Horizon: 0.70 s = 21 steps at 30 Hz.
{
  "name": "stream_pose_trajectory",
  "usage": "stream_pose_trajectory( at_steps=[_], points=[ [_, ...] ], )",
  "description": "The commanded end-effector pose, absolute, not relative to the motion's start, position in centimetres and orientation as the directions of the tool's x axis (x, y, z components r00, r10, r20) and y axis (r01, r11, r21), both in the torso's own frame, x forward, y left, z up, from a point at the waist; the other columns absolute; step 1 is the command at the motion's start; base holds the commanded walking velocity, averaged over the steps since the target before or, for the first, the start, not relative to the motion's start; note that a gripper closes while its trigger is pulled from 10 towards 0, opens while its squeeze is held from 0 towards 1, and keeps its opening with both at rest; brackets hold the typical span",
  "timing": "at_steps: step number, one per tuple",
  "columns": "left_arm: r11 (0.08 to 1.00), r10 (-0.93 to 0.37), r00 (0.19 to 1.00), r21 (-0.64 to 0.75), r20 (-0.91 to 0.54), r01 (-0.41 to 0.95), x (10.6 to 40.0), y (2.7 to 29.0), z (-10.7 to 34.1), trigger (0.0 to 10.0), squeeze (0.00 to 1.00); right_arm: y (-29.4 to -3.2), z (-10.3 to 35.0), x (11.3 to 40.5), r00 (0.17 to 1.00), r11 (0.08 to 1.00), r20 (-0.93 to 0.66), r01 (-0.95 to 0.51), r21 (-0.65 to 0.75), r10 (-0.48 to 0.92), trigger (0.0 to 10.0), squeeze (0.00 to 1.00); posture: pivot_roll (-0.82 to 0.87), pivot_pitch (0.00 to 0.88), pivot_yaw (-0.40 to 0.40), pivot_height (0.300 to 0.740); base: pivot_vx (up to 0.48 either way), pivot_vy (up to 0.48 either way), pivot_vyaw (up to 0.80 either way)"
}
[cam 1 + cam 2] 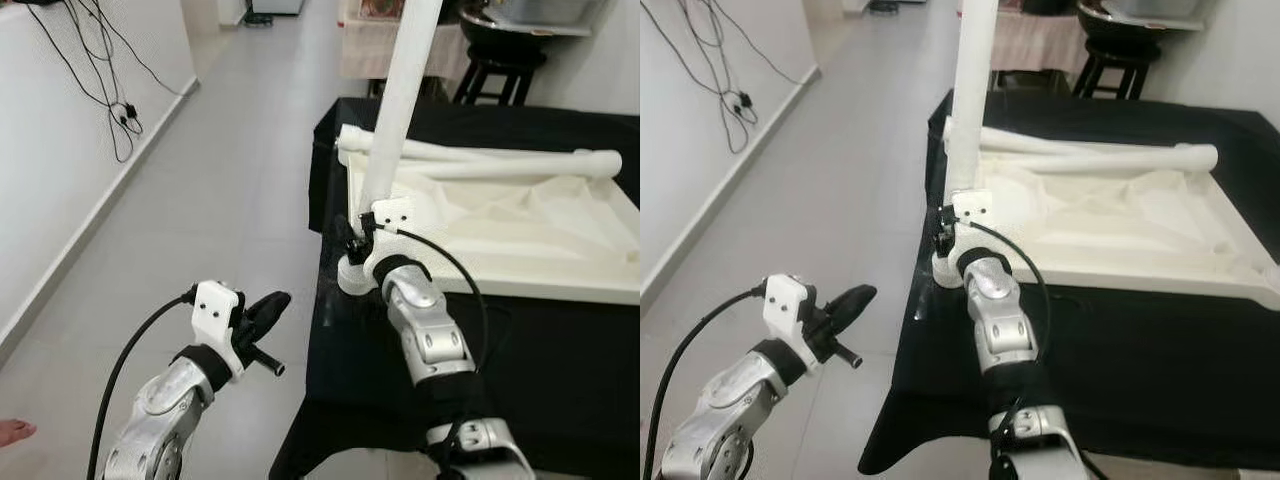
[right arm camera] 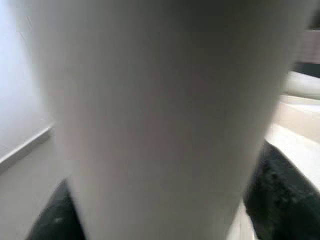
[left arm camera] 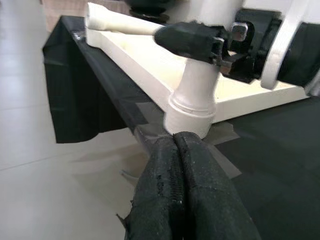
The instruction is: Building children table
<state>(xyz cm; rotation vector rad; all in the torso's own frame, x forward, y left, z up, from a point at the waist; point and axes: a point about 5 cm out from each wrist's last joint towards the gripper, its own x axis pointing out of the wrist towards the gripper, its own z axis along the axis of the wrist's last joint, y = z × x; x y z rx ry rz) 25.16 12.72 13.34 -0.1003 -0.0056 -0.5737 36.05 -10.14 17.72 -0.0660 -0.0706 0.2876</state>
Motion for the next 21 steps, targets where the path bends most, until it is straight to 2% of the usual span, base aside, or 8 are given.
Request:
stream_pose_trajectory(
  at_steps=[1, 5, 7, 9, 16, 17, 18, 21],
  points=[
    [0.835, -0.541, 0.841, -0.111, 0.021, 0.539, 25.1, 12.6, 13.0, 10.0, 0.00, -9.3, 19.3, 36.6, 0.892, 0.898, 0.112, -0.428, -0.100, 0.437, 10.0, 0.00, 0.04, 0.097, -0.043, 0.740, 0.000, 0.000, 0.00],
    [0.834, -0.541, 0.841, -0.114, 0.023, 0.539, 25.1, 12.5, 13.0, 10.0, 0.00, -8.3, 20.4, 36.5, 0.683, 0.688, 0.094, -0.708, -0.159, 0.725, 10.0, 0.00, 0.05, 0.097, -0.048, 0.740, 0.000, 0.000, 0.00],
    [0.834, -0.541, 0.841, -0.114, 0.023, 0.539, 25.1, 12.5, 13.0, 10.0, 0.00, -8.3, 20.4, 36.5, 0.683, 0.688, 0.094, -0.708, -0.159, 0.725, 10.0, 0.00, 0.05, 0.097, -0.048, 0.740, 0.000, 0.000, 0.00],
    [0.834, -0.540, 0.841, -0.115, 0.024, 0.539, 25.1, 12.4, 13.0, 10.0, 0.00, -8.2, 20.5, 36.2, 0.511, 0.507, 0.032, -0.840, -0.193, 0.859, 10.0, 0.00, 0.06, 0.099, -0.054, 0.740, 0.000, 0.000, 0.00],
    [0.835, -0.539, 0.842, -0.115, 0.025, 0.538, 25.1, 12.4, 13.1, 10.0, 0.00, -8.2, 20.5, 36.4, 0.472, 0.467, 0.017, -0.866, -0.177, 0.881, 10.0, 0.00, 0.06, 0.100, -0.055, 0.740, 0.000, 0.000, 0.00],
    [0.836, -0.537, 0.843, -0.114, 0.025, 0.536, 25.0, 12.4, 13.1, 10.0, 0.00, -8.0, 20.7, 36.8, 0.447, 0.443, 0.005, -0.884, -0.152, 0.894, 3.1, 0.00, 0.07, 0.102, -0.061, 0.740, 0.000, 0.000, 0.00],
    [0.838, -0.535, 0.844, -0.113, 0.025, 0.534, 25.0, 12.3, 13.1, 10.0, 0.00, -8.0, 20.6, 37.2, 0.427, 0.423, -0.010, -0.898, -0.123, 0.904, 0.0, 0.00, 0.08, 0.105, -0.065, 0.740, 0.000, 0.000, 0.00],
    [0.839, -0.534, 0.845, -0.112, 0.024, 0.533, 24.9, 12.3, 13.1, 10.0, 0.00, -8.0, 20.5, 37.6, 0.411, 0.406, -0.030, -0.908, -0.107, 0.911, 0.0, 0.00, 0.08, 0.105, -0.066, 0.740, 0.000, 0.000, 0.00]
  ],
)
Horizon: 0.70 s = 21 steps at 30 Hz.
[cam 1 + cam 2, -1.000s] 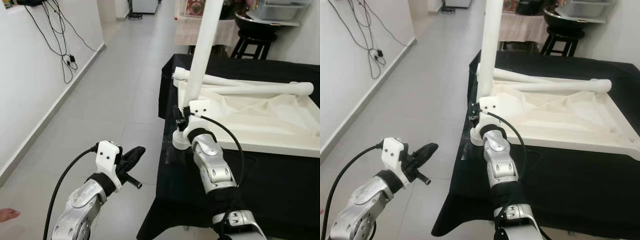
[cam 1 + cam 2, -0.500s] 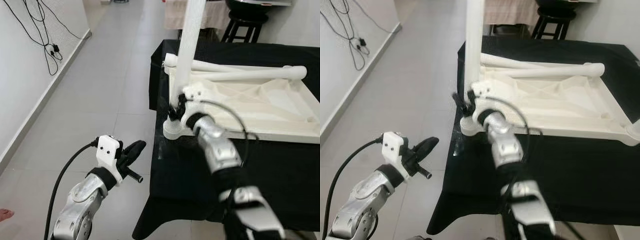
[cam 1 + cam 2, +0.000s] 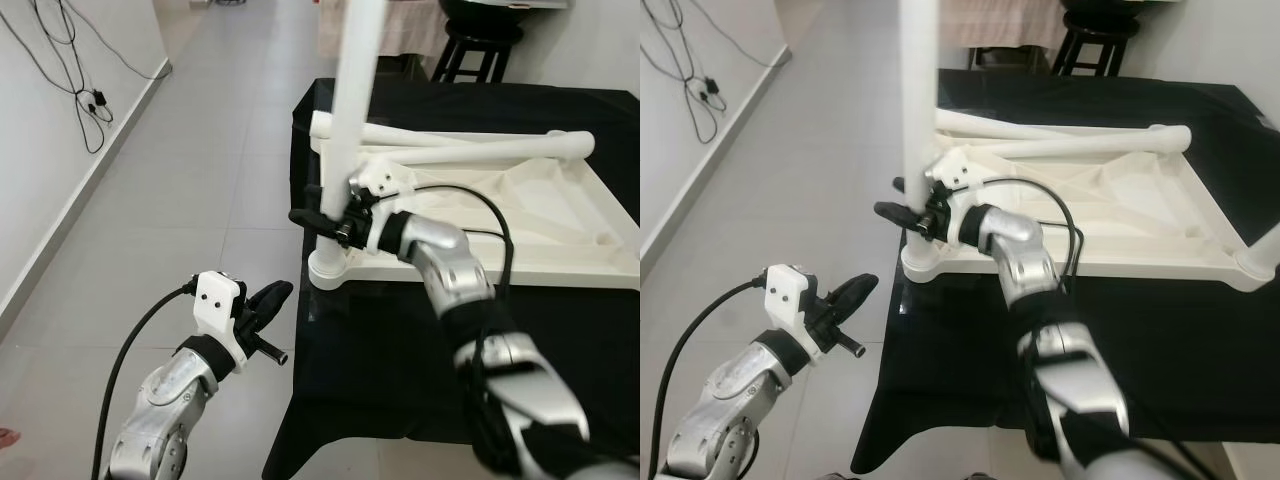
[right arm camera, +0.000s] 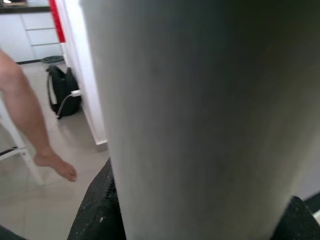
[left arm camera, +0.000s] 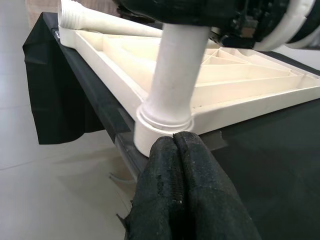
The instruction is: Building children table
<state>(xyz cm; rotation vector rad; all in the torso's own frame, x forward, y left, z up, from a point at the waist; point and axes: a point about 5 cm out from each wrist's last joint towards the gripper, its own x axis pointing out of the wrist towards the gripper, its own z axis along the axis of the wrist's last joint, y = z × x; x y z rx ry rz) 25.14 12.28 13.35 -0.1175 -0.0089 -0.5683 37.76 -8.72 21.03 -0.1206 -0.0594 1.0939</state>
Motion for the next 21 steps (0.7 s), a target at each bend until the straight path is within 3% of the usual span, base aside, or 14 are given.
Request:
stream_pose_trajectory(
  at_steps=[1, 9, 11, 12, 13, 14, 15, 17, 18, 21],
  points=[
    [0.839, -0.533, 0.845, -0.113, 0.025, 0.533, 24.9, 12.3, 13.1, 10.0, 0.00, -8.3, 20.4, 37.7, 0.420, 0.415, -0.036, -0.904, -0.104, 0.907, 0.0, 0.00, 0.07, 0.107, -0.067, 0.740, 0.000, 0.000, 0.00],
    [0.839, -0.532, 0.846, -0.118, 0.028, 0.532, 24.9, 12.2, 13.1, 10.0, 0.00, -9.8, 19.5, 38.0, 0.502, 0.491, -0.055, -0.861, -0.133, 0.863, 0.0, 0.00, 0.07, 0.108, -0.068, 0.740, 0.000, 0.000, 0.00],
    [0.838, -0.533, 0.846, -0.119, 0.029, 0.532, 24.9, 12.3, 13.1, 10.0, 0.00, -11.0, 18.4, 38.2, 0.619, 0.605, -0.088, -0.783, -0.141, 0.780, 0.0, 0.00, 0.06, 0.110, -0.065, 0.740, 0.000, 0.000, 0.00],
    [0.838, -0.533, 0.846, -0.119, 0.029, 0.532, 24.9, 12.3, 13.1, 10.0, 0.00, -11.0, 18.4, 38.2, 0.619, 0.605, -0.088, -0.783, -0.141, 0.780, 0.0, 0.00, 0.06, 0.110, -0.065, 0.740, 0.000, 0.000, 0.00],
    [0.838, -0.532, 0.846, -0.119, 0.029, 0.532, 24.9, 12.3, 13.1, 10.0, 0.00, -11.9, 17.5, 38.3, 0.721, 0.708, -0.113, -0.692, -0.139, 0.683, 0.0, 0.00, 0.06, 0.110, -0.065, 0.740, 0.000, 0.000, 0.00],
    [0.839, -0.532, 0.846, -0.119, 0.029, 0.531, 25.0, 12.4, 13.1, 10.0, 0.00, -13.3, 16.3, 38.4, 0.890, 0.888, -0.125, -0.451, -0.093, 0.439, 0.0, 0.00, 0.05, 0.110, -0.063, 0.740, 0.000, 0.000, 0.00],
    [0.839, -0.532, 0.847, -0.118, 0.028, 0.531, 25.0, 12.5, 13.1, 10.0, 0.00, -14.4, 15.4, 38.3, 0.958, 0.964, -0.150, -0.258, -0.066, 0.246, 0.0, 0.00, 0.05, 0.110, -0.063, 0.740, 0.000, 0.000, 0.00],
    [0.839, -0.532, 0.847, -0.118, 0.028, 0.531, 25.0, 12.5, 13.1, 10.0, 0.00, -14.4, 15.4, 38.3, 0.958, 0.964, -0.150, -0.258, -0.066, 0.246, 0.0, 0.00, 0.05, 0.110, -0.063, 0.740, 0.000, 0.000, 0.00],
    [0.839, -0.532, 0.846, -0.119, 0.028, 0.531, 25.0, 12.5, 13.2, 10.0, 0.00, -14.3, 14.3, 37.0, 0.978, 0.990, -0.155, -0.143, -0.004, 0.141, 0.0, 0.00, 0.06, 0.120, -0.061, 0.740, 0.000, 0.000, 0.00],
    [0.839, -0.533, 0.846, -0.117, 0.027, 0.532, 25.1, 12.6, 13.1, 10.0, 0.00, -12.0, 13.8, 34.9, 0.982, 0.991, -0.134, -0.128, 0.043, 0.133, 0.0, 0.00, 0.05, 0.110, -0.051, 0.740, 0.000, 0.000, 0.00]
  ],
)
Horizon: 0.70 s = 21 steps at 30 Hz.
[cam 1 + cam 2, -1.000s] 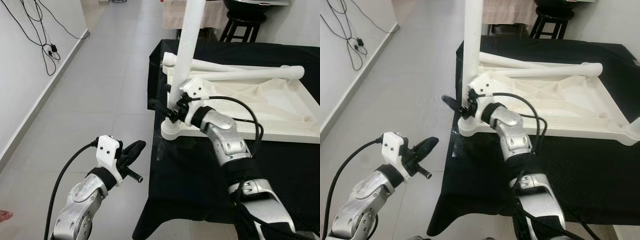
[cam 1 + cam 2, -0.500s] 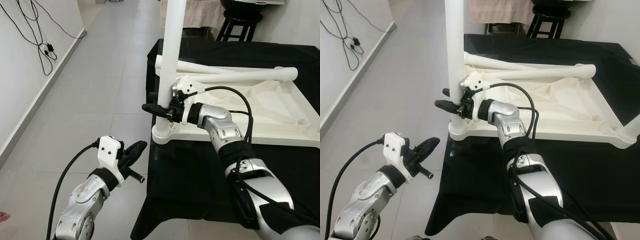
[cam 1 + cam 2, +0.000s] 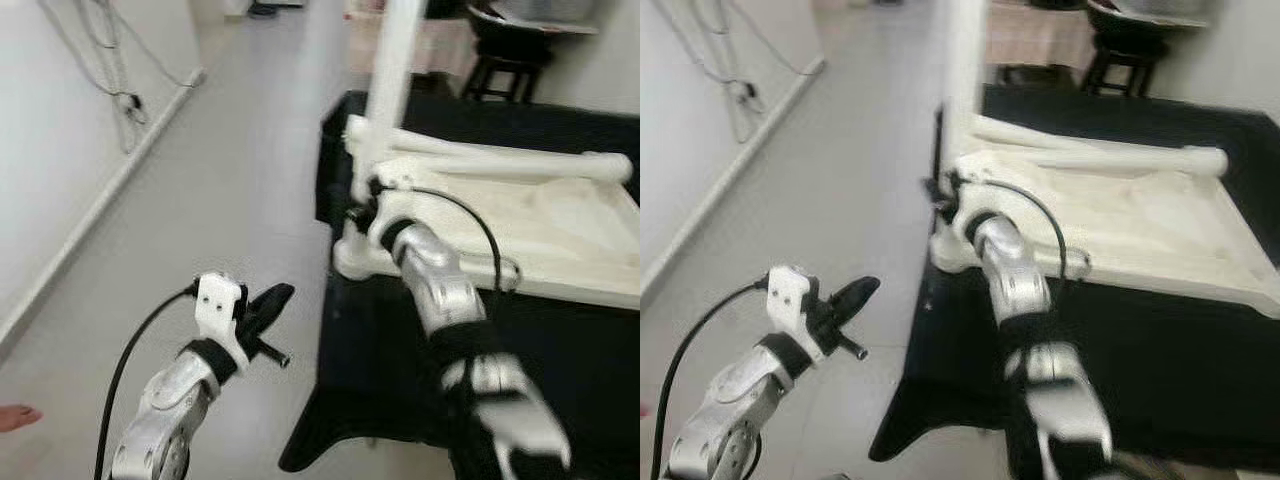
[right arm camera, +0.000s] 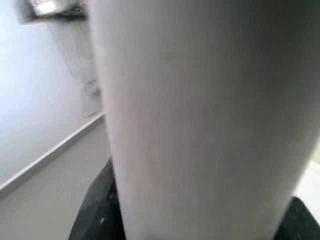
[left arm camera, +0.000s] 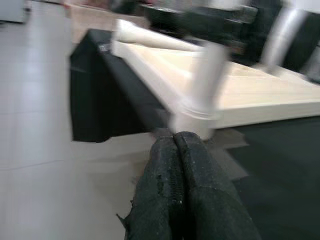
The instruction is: Building children table
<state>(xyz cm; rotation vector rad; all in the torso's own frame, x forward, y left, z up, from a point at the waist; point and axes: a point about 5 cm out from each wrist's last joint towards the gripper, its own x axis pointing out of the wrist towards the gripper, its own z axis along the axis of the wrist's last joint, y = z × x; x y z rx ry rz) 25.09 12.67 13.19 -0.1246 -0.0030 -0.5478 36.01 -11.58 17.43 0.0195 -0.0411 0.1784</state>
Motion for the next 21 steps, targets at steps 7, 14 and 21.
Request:
stream_pose_trajectory(
  at_steps=[7, 14, 21],
  points=[
    [0.845, -0.524, 0.851, -0.109, 0.028, 0.524, 25.1, 12.6, 13.1, 10.0, 0.00, -10.7, 15.3, 36.6, 0.994, 0.995, -0.050, -0.101, -0.019, 0.100, 0.0, 0.00, 0.06, 0.105, -0.063, 0.740, 0.000, 0.000, 0.00],
    [0.845, -0.524, 0.852, -0.112, 0.027, 0.523, 25.1, 12.5, 13.1, 10.0, 0.00, -9.5, 16.3, 37.1, 0.974, 0.977, -0.079, -0.212, 0.000, 0.211, 10.0, 1.00, 0.06, 0.101, -0.064, 0.740, 0.000, 0.000, 0.00],
    [0.844, -0.525, 0.850, -0.113, 0.027, 0.525, 25.2, 12.4, 13.1, 10.0, 0.00, -8.8, 18.2, 37.3, 0.916, 0.916, 0.003, -0.400, -0.005, 0.400, 10.0, 0.96, 0.06, 0.096, -0.070, 0.740, 0.000, 0.000, 0.00]
  ],
)
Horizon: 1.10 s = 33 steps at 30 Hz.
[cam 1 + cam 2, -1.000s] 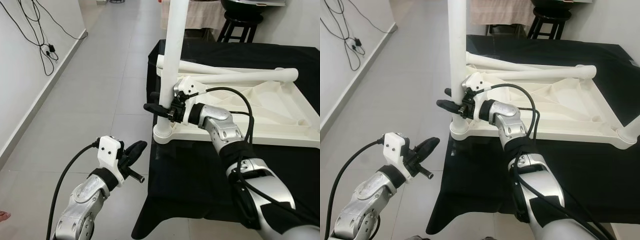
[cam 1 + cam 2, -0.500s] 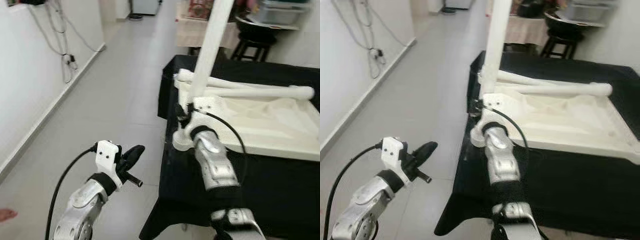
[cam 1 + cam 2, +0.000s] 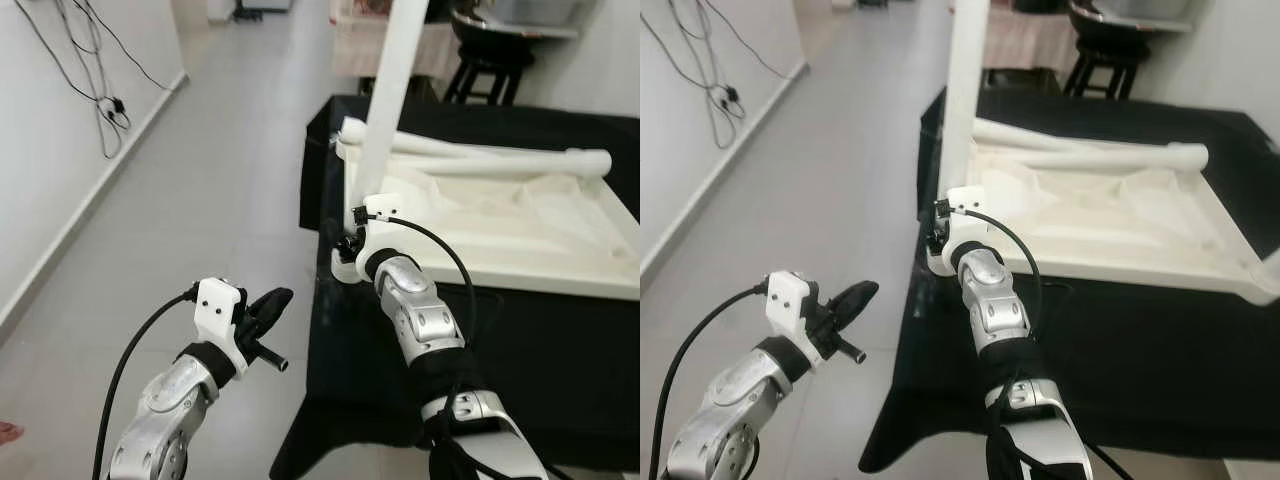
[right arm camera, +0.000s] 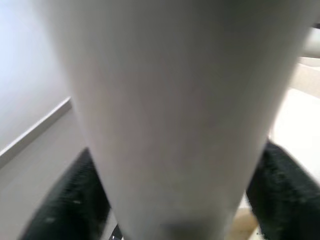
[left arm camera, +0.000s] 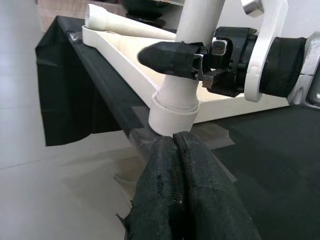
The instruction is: Building children table
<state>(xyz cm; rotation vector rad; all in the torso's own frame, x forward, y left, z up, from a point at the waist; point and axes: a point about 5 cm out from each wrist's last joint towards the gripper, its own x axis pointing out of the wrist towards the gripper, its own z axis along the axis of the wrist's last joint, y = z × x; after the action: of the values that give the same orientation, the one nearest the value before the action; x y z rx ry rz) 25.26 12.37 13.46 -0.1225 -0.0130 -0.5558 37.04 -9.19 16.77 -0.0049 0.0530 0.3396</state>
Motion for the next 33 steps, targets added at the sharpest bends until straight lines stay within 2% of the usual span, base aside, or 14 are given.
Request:
stream_pose_trajectory(
  at_steps=[1, 2, 3, 4, 6, 8, 16, 17, 23, 28, 29, 31, 32, 33],
  points=[
    [0.844, -0.525, 0.851, -0.114, 0.028, 0.525, 25.2, 12.3, 13.0, 10.0, 0.00, -8.4, 19.0, 37.5, 0.862, 0.863, 0.035, -0.505, -0.010, 0.505, 10.0, 0.00, 0.06, 0.094, -0.071, 0.740, 0.000, 0.000, 0.00],
    [0.844, -0.525, 0.851, -0.114, 0.028, 0.525, 25.2, 12.3, 13.0, 10.0, 0.00, -8.4, 19.0, 37.5, 0.862, 0.863, 0.035, -0.505, -0.010, 0.505, 10.0, 0.00, 0.06, 0.094, -0.071, 0.740, 0.000, 0.000, 0.00],
    [0.844, -0.525, 0.851, -0.115, 0.028, 0.524, 25.2, 12.3, 13.0, 10.0, 0.00, -8.2, 19.4, 37.5, 0.805, 0.806, 0.051, -0.591, -0.023, 0.592, 10.0, 0.00, 0.07, 0.091, -0.073, 0.740, 0.000, 0.000, 0.00],
    [0.844, -0.525, 0.851, -0.115, 0.029, 0.524, 25.2, 12.3, 13.0, 10.0, 0.00, -8.1, 19.8, 37.4, 0.698, 0.699, 0.051, -0.709, -0.091, 0.714, 10.0, 0.00, 0.07, 0.091, -0.073, 0.740, 0.000, 0.000, 0.00],
    [0.844, -0.525, 0.851, -0.115, 0.029, 0.524, 25.2, 12.3, 13.0, 10.0, 0.00, -8.1, 19.8, 37.4, 0.670, 0.670, 0.043, -0.735, -0.106, 0.741, 10.0, 0.00, 0.07, 0.088, -0.074, 0.740, 0.000, 0.000, 0.00],
    [0.844, -0.525, 0.851, -0.115, 0.028, 0.524, 25.2, 12.2, 12.9, 10.0, 0.00, -8.4, 19.7, 37.6, 0.582, 0.576, -0.009, -0.807, -0.130, 0.813, 10.0, 0.00, 0.07, 0.085, -0.073, 0.740, 0.000, 0.000, 0.00],
    [0.844, -0.525, 0.851, -0.114, 0.026, 0.525, 25.1, 12.2, 12.9, 10.0, 0.00, -8.8, 19.4, 38.0, 0.538, 0.530, -0.064, -0.841, -0.107, 0.841, 10.0, 0.00, 0.08, 0.083, -0.075, 0.740, 0.000, 0.000, 0.00],
    [0.844, -0.525, 0.851, -0.114, 0.025, 0.524, 25.1, 12.2, 12.8, 10.0, 0.00, -9.1, 19.3, 38.3, 0.539, 0.532, -0.078, -0.841, -0.095, 0.839, 0.0, 0.00, 0.08, 0.085, -0.078, 0.740, 0.000, 0.000, 0.00],
    [0.845, -0.523, 0.852, -0.113, 0.024, 0.522, 25.0, 12.1, 12.9, 10.0, 0.00, -10.1, 19.4, 39.0, 0.560, 0.554, -0.098, -0.828, -0.086, 0.822, 0.0, 0.00, 0.08, 0.091, -0.078, 0.740, 0.000, 0.000, 0.00],
    [0.845, -0.523, 0.852, -0.115, 0.025, 0.522, 24.9, 12.2, 12.9, 10.0, 0.00, -11.3, 18.7, 39.1, 0.628, 0.618, -0.106, -0.778, -0.116, 0.771, 0.0, 0.00, 0.08, 0.095, -0.071, 0.740, 0.000, 0.000, 0.00],
    [0.845, -0.524, 0.852, -0.116, 0.025, 0.523, 25.0, 12.3, 12.9, 10.0, 0.00, -12.1, 18.1, 39.1, 0.682, 0.673, -0.108, -0.731, -0.113, 0.723, 0.0, 0.00, 0.07, 0.094, -0.067, 0.740, 0.000, 0.000, 0.00],
    [0.845, -0.524, 0.852, -0.116, 0.025, 0.523, 25.0, 12.3, 12.9, 10.0, 0.00, -12.1, 18.1, 39.1, 0.682, 0.673, -0.108, -0.731, -0.113, 0.723, 0.0, 0.00, 0.07, 0.094, -0.067, 0.740, 0.000, 0.000, 0.00],
    [0.844, -0.524, 0.851, -0.117, 0.025, 0.523, 25.0, 12.4, 12.9, 10.0, 0.00, -12.6, 17.2, 39.0, 0.739, 0.731, -0.127, -0.673, -0.110, 0.661, 0.0, 0.00, 0.07, 0.094, -0.065, 0.740, 0.000, 0.000, 0.00],
    [0.844, -0.525, 0.851, -0.117, 0.024, 0.524, 25.0, 12.4, 12.9, 10.0, 0.00, -13.4, 15.9, 38.9, 0.881, 0.882, -0.136, -0.465, -0.078, 0.453, 0.0, 0.00, 0.06, 0.099, -0.066, 0.740, 0.000, 0.000, 0.00]
  ],
)
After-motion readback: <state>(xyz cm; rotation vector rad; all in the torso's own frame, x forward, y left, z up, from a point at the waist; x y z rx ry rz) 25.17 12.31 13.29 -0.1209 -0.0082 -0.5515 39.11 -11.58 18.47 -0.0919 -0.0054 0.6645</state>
